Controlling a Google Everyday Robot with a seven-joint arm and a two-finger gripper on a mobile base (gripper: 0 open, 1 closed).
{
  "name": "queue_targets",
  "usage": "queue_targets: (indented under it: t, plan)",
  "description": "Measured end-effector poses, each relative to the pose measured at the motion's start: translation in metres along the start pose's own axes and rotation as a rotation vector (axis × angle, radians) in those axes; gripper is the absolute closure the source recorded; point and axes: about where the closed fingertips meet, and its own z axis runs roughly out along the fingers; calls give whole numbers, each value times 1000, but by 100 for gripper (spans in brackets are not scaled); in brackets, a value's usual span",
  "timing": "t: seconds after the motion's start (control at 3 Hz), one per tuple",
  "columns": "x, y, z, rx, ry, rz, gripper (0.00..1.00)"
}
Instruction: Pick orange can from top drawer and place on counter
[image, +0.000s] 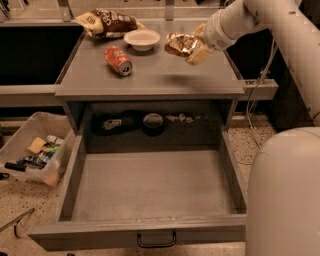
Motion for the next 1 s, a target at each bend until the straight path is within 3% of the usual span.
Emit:
queue_targets:
  t: [0.33,1.0]
  plan:
    - [22,18,17,-47,-4,104,100]
    - [36,58,43,-181,-25,193,100]
